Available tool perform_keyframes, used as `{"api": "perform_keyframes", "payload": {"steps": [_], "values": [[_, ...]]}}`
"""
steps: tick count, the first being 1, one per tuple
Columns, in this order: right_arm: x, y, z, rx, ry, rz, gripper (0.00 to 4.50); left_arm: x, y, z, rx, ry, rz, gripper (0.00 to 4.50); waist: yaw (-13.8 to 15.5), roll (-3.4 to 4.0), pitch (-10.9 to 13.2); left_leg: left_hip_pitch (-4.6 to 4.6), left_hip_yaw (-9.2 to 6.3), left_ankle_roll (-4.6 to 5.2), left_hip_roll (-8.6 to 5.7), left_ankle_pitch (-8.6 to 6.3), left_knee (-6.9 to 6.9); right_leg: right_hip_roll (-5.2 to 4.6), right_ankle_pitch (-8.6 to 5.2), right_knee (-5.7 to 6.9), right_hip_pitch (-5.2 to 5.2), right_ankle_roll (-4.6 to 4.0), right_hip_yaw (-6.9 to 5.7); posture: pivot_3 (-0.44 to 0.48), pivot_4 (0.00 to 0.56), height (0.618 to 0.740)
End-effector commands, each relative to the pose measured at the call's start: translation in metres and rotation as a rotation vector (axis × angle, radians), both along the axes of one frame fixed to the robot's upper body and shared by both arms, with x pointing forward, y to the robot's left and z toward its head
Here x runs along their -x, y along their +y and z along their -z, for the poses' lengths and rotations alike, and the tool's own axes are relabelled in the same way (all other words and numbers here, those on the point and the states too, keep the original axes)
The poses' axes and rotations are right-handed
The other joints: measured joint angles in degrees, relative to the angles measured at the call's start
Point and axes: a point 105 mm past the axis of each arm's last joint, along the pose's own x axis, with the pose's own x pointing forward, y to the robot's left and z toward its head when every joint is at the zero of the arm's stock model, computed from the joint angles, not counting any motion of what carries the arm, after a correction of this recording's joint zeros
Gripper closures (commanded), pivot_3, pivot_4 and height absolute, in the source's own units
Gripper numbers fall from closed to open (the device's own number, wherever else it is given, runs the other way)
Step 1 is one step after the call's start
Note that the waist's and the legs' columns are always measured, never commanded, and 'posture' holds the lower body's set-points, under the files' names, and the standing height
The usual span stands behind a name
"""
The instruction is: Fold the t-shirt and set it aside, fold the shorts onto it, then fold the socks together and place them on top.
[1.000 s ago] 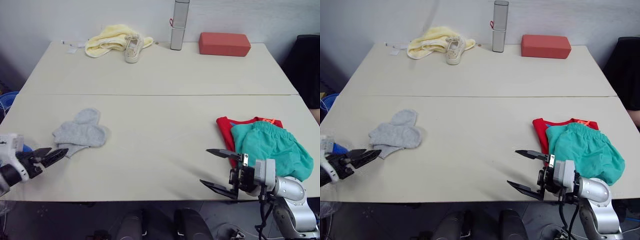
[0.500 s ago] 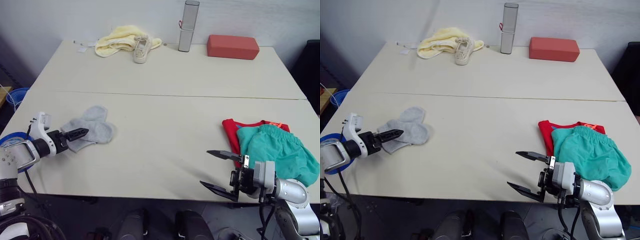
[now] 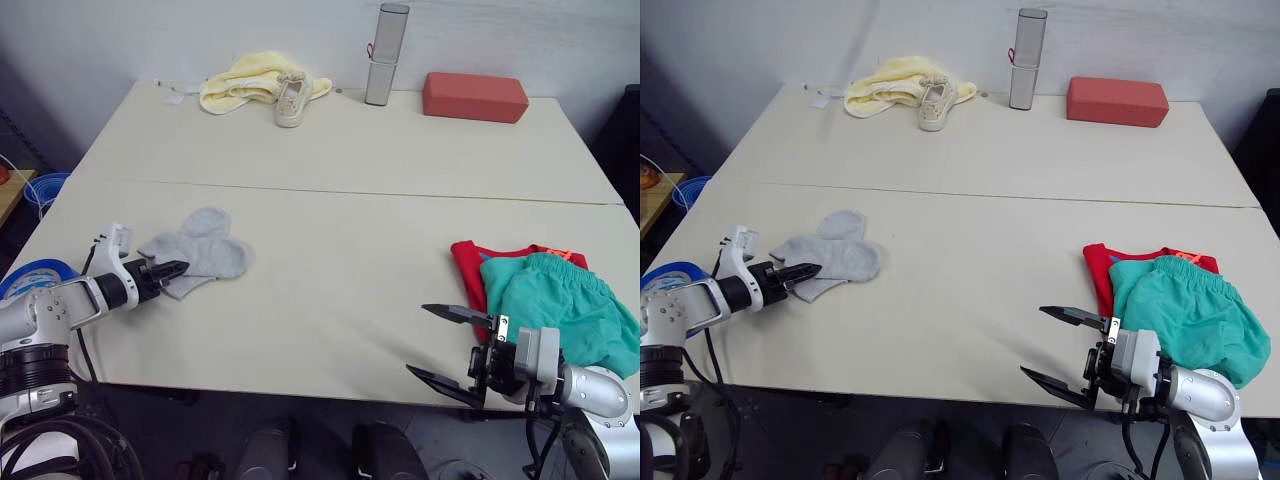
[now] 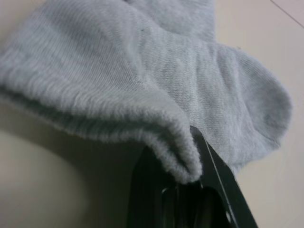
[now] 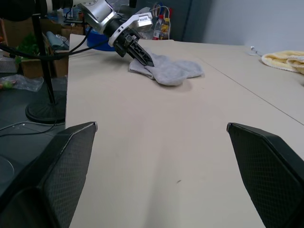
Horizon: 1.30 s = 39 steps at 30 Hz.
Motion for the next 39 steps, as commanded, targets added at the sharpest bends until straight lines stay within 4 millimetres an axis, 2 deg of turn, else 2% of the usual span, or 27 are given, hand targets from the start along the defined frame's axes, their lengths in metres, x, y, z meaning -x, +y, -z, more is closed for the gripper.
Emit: {"api": "perform_keyframes", "payload": {"steps": [1,4,7,9,12,16,19,23,27,30,33,37,39], "values": [[0.001,-0.005,-0.010,0.016,-0.040,0.010,0.00,0.006,-0.022,-0.002,0.014,-0.027,0.134,4.49,-0.14,-0.01,0.00,0.00,0.00,0.00,0.00,0.00,0.00,0.00,0.00,0.00,0.00,0.00,0.00,0.000,0.150,0.740],[0.002,-0.006,-0.009,0.020,-0.037,0.013,0.00,0.011,-0.039,-0.005,0.011,-0.062,0.239,4.49,-0.24,-0.01,0.01,-0.01,0.00,-0.01,0.01,0.00,-0.03,0.00,0.00,-0.03,-0.01,0.00,0.01,0.000,0.150,0.740],[0.002,-0.008,-0.009,0.028,-0.034,0.014,0.00,0.020,-0.068,-0.001,-0.001,-0.075,0.378,4.49,-0.30,-0.02,0.01,-0.03,0.00,-0.01,0.01,0.00,-0.04,0.00,0.00,-0.06,-0.03,-0.01,0.01,0.000,0.150,0.740],[0.003,-0.009,-0.009,0.032,-0.033,0.014,0.00,0.026,-0.080,0.000,-0.011,-0.083,0.439,4.49,-0.28,-0.02,0.01,-0.04,0.00,0.00,0.01,0.00,-0.03,0.00,0.00,-0.08,-0.02,-0.01,0.02,0.000,0.150,0.740],[0.004,-0.010,-0.009,0.037,-0.032,0.019,0.00,0.042,-0.106,0.005,-0.007,-0.101,0.572,4.49,-0.34,-0.02,0.02,-0.08,-0.01,0.01,0.02,-0.01,-0.03,0.01,-0.01,-0.10,-0.04,-0.01,0.03,0.000,0.150,0.740],[0.007,-0.012,-0.010,0.041,-0.028,0.025,0.00,0.056,-0.129,0.011,-0.012,-0.134,0.704,4.49,-0.43,-0.01,0.02,-0.08,-0.01,0.02,0.03,0.00,-0.05,0.01,-0.02,-0.13,-0.04,-0.03,0.03,0.000,0.150,0.740],[0.009,-0.012,-0.009,0.041,-0.020,0.026,0.00,0.055,-0.137,0.018,-0.083,-0.168,0.753,4.49,-0.50,-0.01,0.02,-0.08,-0.01,0.02,0.03,0.00,-0.04,0.00,-0.02,-0.14,-0.03,-0.05,0.03,0.000,0.150,0.740],[0.014,-0.013,-0.009,0.044,-0.010,0.029,0.00,0.044,-0.148,0.019,-0.108,-0.208,0.722,4.49,-0.19,0.00,0.02,-0.09,-0.02,0.06,0.03,0.00,-0.03,0.00,-0.02,-0.17,-0.02,-0.05,0.03,0.000,0.150,0.740],[0.017,-0.015,-0.009,0.053,-0.002,0.040,0.00,0.039,-0.152,0.016,-0.029,-0.139,0.553,4.49,-0.05,0.00,0.03,-0.11,-0.03,0.35,0.03,0.05,0.01,-0.01,-0.02,-0.17,0.00,-0.04,0.03,0.000,0.150,0.740],[0.020,-0.017,-0.009,0.057,0.005,0.046,0.00,0.042,-0.156,0.011,0.020,-0.117,0.456,4.49,-0.08,-0.01,0.04,-0.18,-0.10,0.43,0.03,0.09,0.07,-0.01,-0.02,-0.17,0.00,-0.03,-0.02,0.000,0.150,0.740],[0.021,-0.017,-0.009,0.061,0.013,0.048,0.00,0.055,-0.166,0.011,0.014,-0.111,0.446,4.49,-0.22,-0.01,0.04,-0.20,-0.12,0.44,0.03,0.10,0.05,0.00,-0.02,-0.17,-0.01,-0.03,-0.05,0.000,0.150,0.740],[0.024,-0.018,-0.009,0.071,0.033,0.038,0.00,0.062,-0.182,0.006,0.045,-0.142,0.441,4.49,-0.01,-0.02,0.04,-0.20,-0.12,0.41,0.03,0.12,0.10,0.03,-0.01,-0.16,0.02,-0.01,-0.07,0.000,0.150,0.740],[0.025,-0.018,-0.009,0.075,0.048,0.033,0.00,0.068,-0.190,0.006,0.057,-0.138,0.462,3.93,0.14,-0.02,0.04,-0.21,-0.11,0.36,0.02,0.10,0.13,0.04,0.01,-0.18,0.05,0.03,-0.07,0.000,0.150,0.740]]}}
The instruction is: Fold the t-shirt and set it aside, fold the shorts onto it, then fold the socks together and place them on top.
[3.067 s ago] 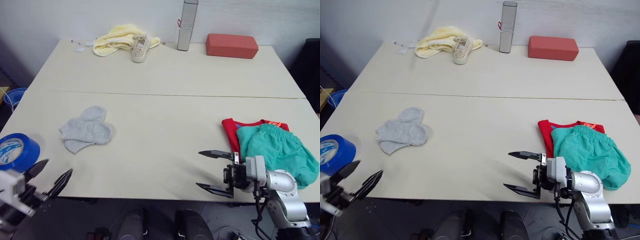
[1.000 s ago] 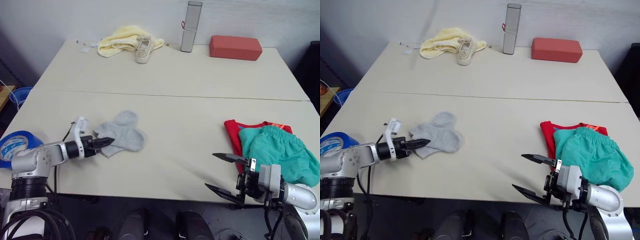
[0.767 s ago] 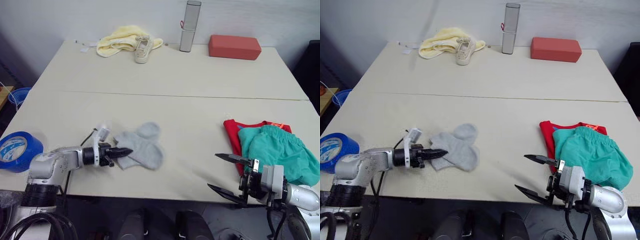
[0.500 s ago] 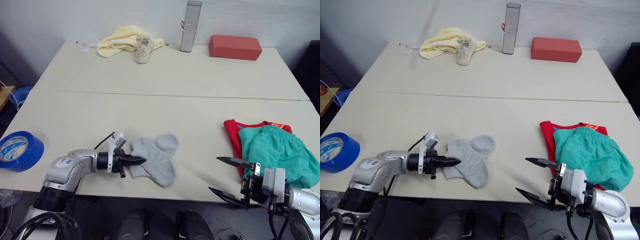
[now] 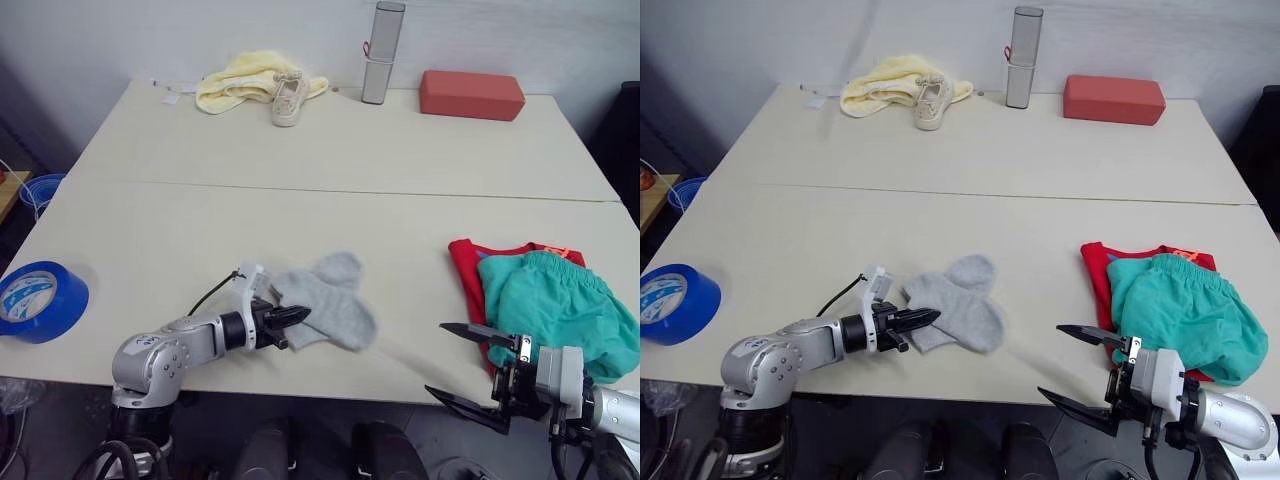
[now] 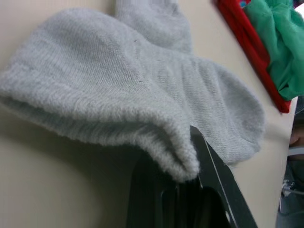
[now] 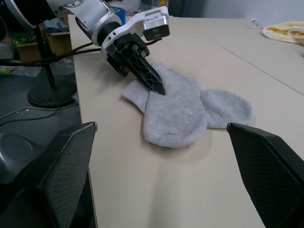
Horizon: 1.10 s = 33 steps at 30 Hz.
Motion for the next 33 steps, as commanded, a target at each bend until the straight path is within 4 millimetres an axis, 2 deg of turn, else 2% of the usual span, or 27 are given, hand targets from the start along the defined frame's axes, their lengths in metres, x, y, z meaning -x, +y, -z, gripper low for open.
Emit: {"api": "perform_keyframes", "payload": {"steps": [1,3,6,9,12,14,17,18,20,22,25,29,33], "values": [[0.003,-0.001,-0.011,0.007,-0.017,-0.017,0.00,0.010,-0.013,-0.012,0.026,-0.040,0.043,3.67,0.03,0.00,0.00,0.00,0.00,-0.01,0.00,-0.01,0.00,0.00,0.01,-0.01,0.01,0.02,0.00,0.000,0.150,0.740],[0.001,-0.002,-0.013,0.000,0.007,-0.008,0.00,0.017,-0.010,-0.011,-0.007,-0.059,0.064,3.06,0.02,0.00,0.00,0.00,0.01,-0.01,0.00,-0.01,-0.01,0.01,0.02,-0.03,0.00,0.03,0.01,0.000,0.150,0.740],[-0.001,-0.001,-0.016,-0.020,0.044,-0.001,0.00,0.022,0.008,-0.015,-0.025,-0.102,0.071,2.09,-0.25,0.01,0.00,0.01,0.03,-0.05,0.02,0.03,-0.08,0.05,0.00,-0.04,-0.04,0.00,0.02,0.000,0.150,0.740],[-0.001,0.005,-0.016,-0.026,0.075,-0.017,0.00,0.031,0.026,-0.019,-0.044,-0.136,0.150,1.18,-0.21,0.04,-0.01,0.00,0.01,-0.19,0.07,0.07,-0.10,0.07,-0.05,-0.03,-0.09,-0.09,0.01,0.000,0.150,0.740],[-0.005,0.017,-0.016,-0.067,0.157,-0.010,0.00,0.048,0.062,-0.019,-0.125,-0.142,0.305,1.18,-0.40,0.06,-0.01,-0.04,0.02,-0.42,0.09,-0.02,-0.14,0.06,-0.10,-0.04,-0.18,-0.20,0.03,0.000,0.150,0.740],[-0.006,0.023,-0.013,-0.085,0.231,0.009,0.00,0.040,0.080,-0.022,-0.154,-0.156,0.288,1.01,-0.44,0.18,-0.01,-0.03,0.01,-0.50,0.10,-0.04,-0.20,0.05,-0.17,-0.03,-0.23,-0.33,0.04,0.000,0.150,0.740],[-0.009,0.032,-0.006,-0.089,0.350,0.045,0.00,0.016,0.090,-0.038,-0.152,-0.231,0.257,0.28,0.15,0.30,0.01,-0.13,-0.12,-0.30,0.06,-0.15,-0.24,-0.03,-0.37,-0.11,-0.27,-0.69,0.03,0.000,0.150,0.740],[-0.008,0.033,-0.002,-0.078,0.396,0.058,0.00,0.010,0.090,-0.043,-0.154,-0.253,0.256,0.04,0.21,0.28,0.01,-0.20,-0.20,-0.24,0.06,-0.18,-0.23,-0.03,-0.43,-0.14,-0.30,-0.81,0.02,0.000,0.150,0.740],[-0.003,0.037,0.008,-0.044,0.500,0.057,0.00,-0.004,0.084,-0.051,-0.150,-0.287,0.271,0.04,0.16,0.27,0.01,-0.30,-0.25,-0.22,0.03,-0.18,-0.21,-0.04,-0.41,-0.18,-0.30,-0.77,0.01,0.000,0.150,0.740],[0.005,0.043,0.017,-0.019,0.609,0.047,0.00,-0.016,0.074,-0.057,-0.129,-0.285,0.299,0.04,0.08,0.27,0.01,-0.31,-0.26,-0.23,0.01,-0.16,-0.22,-0.04,-0.15,-0.21,-0.28,-0.29,-0.01,0.000,0.150,0.740],[0.010,0.050,0.026,0.017,0.703,0.058,0.00,-0.032,0.058,-0.062,-0.131,-0.315,0.334,0.04,-0.26,0.25,0.01,-0.34,-0.24,0.02,0.00,-0.06,-0.21,-0.03,-0.13,-0.23,-0.28,-0.25,-0.05,0.000,0.150,0.740],[-0.002,0.060,0.030,-0.006,0.732,0.131,0.00,-0.055,0.035,-0.066,-0.125,-0.332,0.377,0.04,-0.68,0.12,0.08,-0.38,-0.21,0.06,0.00,-0.07,-0.15,0.04,-0.12,-0.19,-0.30,-0.23,-0.14,0.000,0.150,0.740],[-0.010,0.069,0.032,-0.008,0.764,0.162,0.00,-0.080,0.013,-0.061,-0.150,-0.326,0.373,0.04,-0.28,0.00,0.14,-0.43,-0.20,0.15,-0.03,0.02,0.05,0.07,-0.08,-0.03,-0.27,-0.14,-0.22,0.000,0.150,0.740]]}}
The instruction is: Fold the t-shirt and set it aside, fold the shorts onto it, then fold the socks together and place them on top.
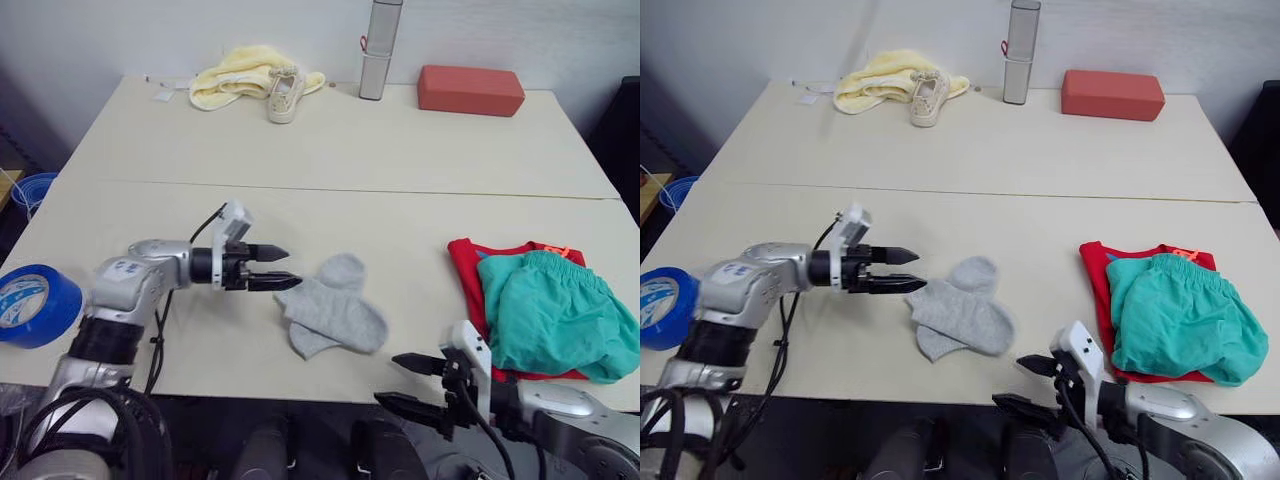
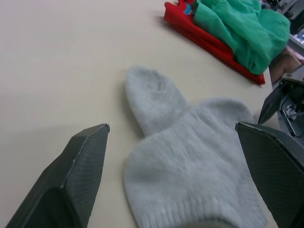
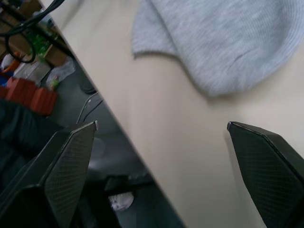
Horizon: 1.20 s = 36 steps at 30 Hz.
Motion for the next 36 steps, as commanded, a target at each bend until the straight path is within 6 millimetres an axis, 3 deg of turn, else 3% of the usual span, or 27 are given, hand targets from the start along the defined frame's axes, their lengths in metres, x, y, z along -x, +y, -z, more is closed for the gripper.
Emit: {"api": "perform_keyframes", "payload": {"steps": [1,5,10,17,22,25,27,36], "values": [[0.002,0.009,0.000,0.004,0.028,0.000,0.00,-0.016,-0.009,0.003,-0.034,-0.020,-0.009,0.04,0.22,-0.03,0.01,-0.01,0.01,0.03,-0.01,0.02,0.02,0.00,0.03,0.01,-0.01,0.06,0.02,0.000,0.150,0.740],[-0.003,0.018,0.007,0.043,0.071,0.018,0.00,-0.032,-0.030,0.014,-0.067,0.015,-0.027,0.04,0.23,-0.12,0.03,0.00,0.01,0.10,-0.01,0.09,0.04,0.00,0.08,0.04,-0.01,0.15,0.06,0.000,0.150,0.740],[-0.006,0.032,0.008,0.027,0.113,0.027,0.00,-0.033,-0.046,0.022,-0.060,0.043,0.018,0.04,-0.28,-0.19,0.01,-0.01,0.02,0.07,0.00,0.15,-0.01,0.00,0.11,0.05,-0.05,0.20,0.06,0.000,0.150,0.740],[-0.014,0.050,0.014,0.024,0.148,0.042,0.00,-0.039,-0.052,0.031,-0.077,0.061,0.003,0.04,-0.78,-0.31,-0.06,0.00,0.00,0.03,0.00,0.20,-0.01,0.00,0.11,0.11,-0.04,0.20,0.02,0.000,0.150,0.740],[-0.028,0.052,0.024,0.076,0.130,0.102,0.00,-0.039,-0.054,0.036,-0.075,0.085,0.005,0.04,-1.18,-0.35,-0.11,0.04,-0.02,0.03,0.01,0.22,-0.04,0.00,0.11,0.13,-0.03,0.20,0.03,0.000,0.150,0.740],[-0.033,0.053,0.028,0.083,0.128,0.120,0.00,-0.038,-0.053,0.039,-0.079,0.097,0.005,0.61,-1.21,-0.46,-0.18,0.09,-0.02,0.04,0.01,0.24,-0.04,0.00,0.11,0.15,-0.01,0.20,0.03,0.000,0.150,0.740],[-0.035,0.055,0.029,0.075,0.126,0.128,0.42,-0.039,-0.052,0.041,-0.079,0.104,-0.001,1.26,-1.24,-0.50,-0.21,0.10,-0.03,0.05,0.02,0.24,-0.05,0.00,0.11,0.16,0.00,0.20,0.03,0.000,0.150,0.740],[-0.046,0.060,0.029,0.002,0.152,0.211,3.54,-0.035,-0.053,0.050,-0.077,0.125,0.008,4.17,-1.35,-0.51,-0.21,0.08,-0.02,0.00,0.02,0.26,-0.08,0.00,0.11,0.17,-0.05,0.20,0.04,0.000,0.150,0.740]]}}
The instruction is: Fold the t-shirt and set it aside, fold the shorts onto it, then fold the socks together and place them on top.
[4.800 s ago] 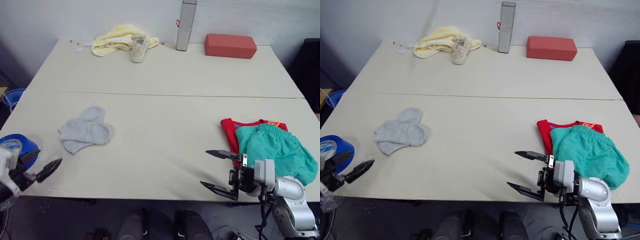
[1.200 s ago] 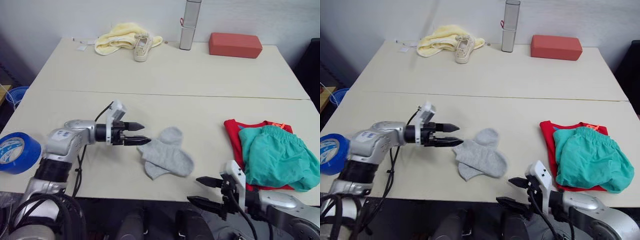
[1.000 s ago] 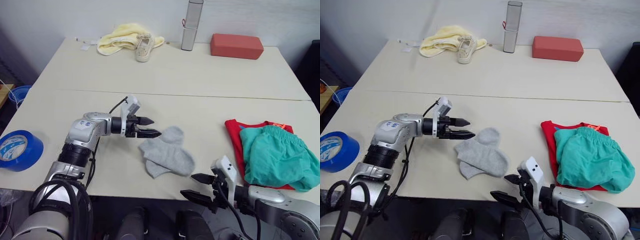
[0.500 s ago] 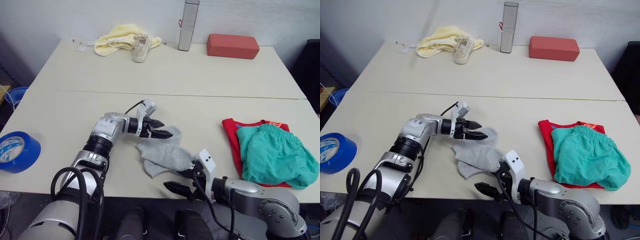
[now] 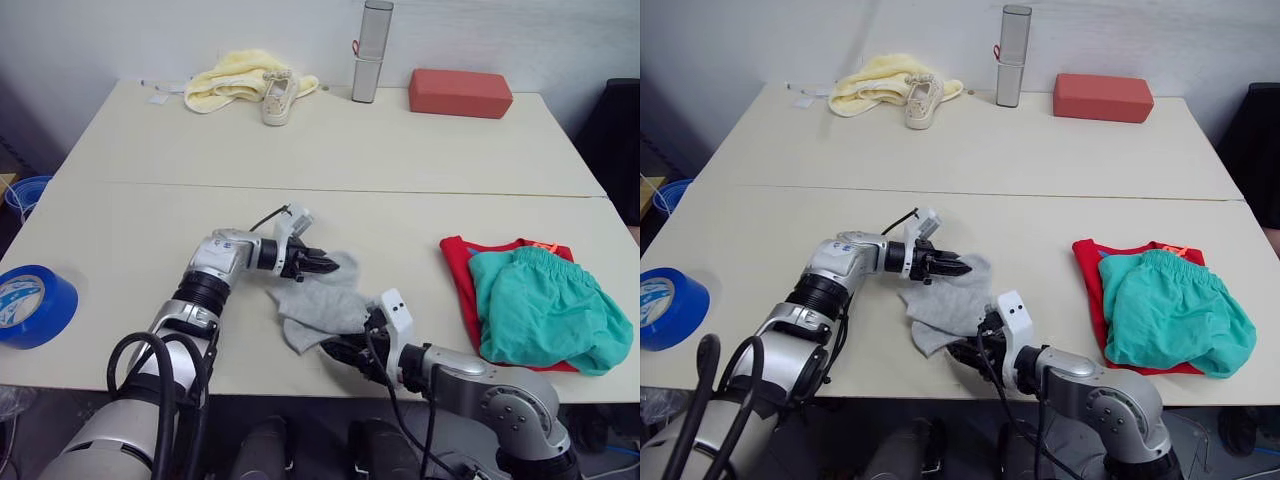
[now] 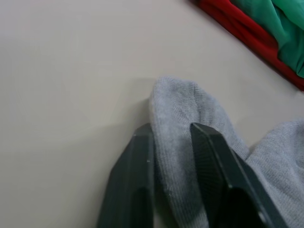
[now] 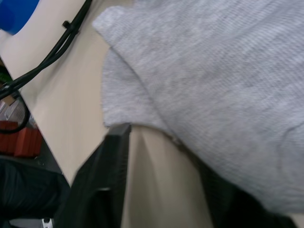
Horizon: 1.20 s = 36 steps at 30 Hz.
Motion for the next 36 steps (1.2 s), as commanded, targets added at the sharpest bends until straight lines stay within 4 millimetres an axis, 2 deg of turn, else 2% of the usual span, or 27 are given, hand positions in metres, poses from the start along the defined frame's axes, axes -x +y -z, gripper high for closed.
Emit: {"api": "perform_keyframes", "payload": {"steps": [1,2,3,11,19,27,31,36], "values": [[-0.002,-0.006,0.015,0.033,0.053,0.044,3.87,0.003,0.000,0.003,0.000,0.000,0.016,4.47,-0.01,0.00,0.00,0.00,0.00,0.00,0.00,0.00,0.00,0.00,0.00,0.00,-0.01,0.00,0.00,0.000,0.150,0.740],[-0.002,-0.007,0.015,0.034,0.053,0.048,4.27,0.003,0.000,0.004,0.001,0.001,0.013,4.50,0.00,0.00,0.00,-0.01,0.00,0.00,0.00,0.00,-0.01,0.00,0.00,0.00,-0.01,0.00,0.00,0.000,0.150,0.740],[-0.003,-0.008,0.015,0.035,0.051,0.054,4.48,0.003,0.001,0.005,0.002,-0.001,0.006,4.50,-0.01,0.00,0.00,-0.01,0.00,-0.01,0.00,0.00,-0.02,0.00,0.00,0.00,-0.01,0.00,0.00,0.000,0.150,0.740],[-0.006,-0.023,0.007,0.049,0.009,0.021,4.48,0.000,0.019,-0.010,0.069,-0.029,-0.104,4.50,0.04,0.00,0.00,-0.02,-0.01,0.01,0.00,-0.01,-0.01,-0.02,0.00,-0.02,0.00,0.00,0.02,0.000,0.150,0.740],[-0.028,-0.052,-0.009,0.123,-0.050,-0.048,4.48,0.038,0.047,-0.012,0.033,-0.056,-0.169,4.50,0.02,0.08,0.05,-0.05,-0.01,0.00,-0.02,-0.04,-0.01,-0.04,0.00,-0.08,0.00,0.00,0.05,0.000,0.150,0.740],[-0.055,-0.064,-0.017,0.171,-0.081,-0.064,4.48,0.067,0.052,-0.016,0.106,-0.044,-0.345,4.50,0.13,0.15,0.09,-0.08,-0.05,-0.01,-0.02,-0.04,-0.01,-0.07,0.00,-0.11,0.01,-0.01,0.02,0.000,0.150,0.740],[-0.055,-0.074,-0.022,0.184,-0.074,-0.099,3.47,0.089,0.062,-0.003,0.015,-0.038,-0.371,3.53,0.10,0.17,0.10,-0.07,-0.03,-0.03,-0.03,-0.04,-0.04,-0.06,0.00,-0.11,0.01,0.00,0.01,0.000,0.150,0.740],[-0.052,-0.088,-0.032,0.167,-0.097,-0.089,1.77,0.081,0.090,0.003,-0.048,-0.115,-0.488,1.97,0.47,0.17,0.11,-0.06,-0.05,-0.05,-0.04,-0.05,0.00,-0.06,0.00,-0.16,0.06,0.00,-0.01,0.000,0.150,0.740]]}}
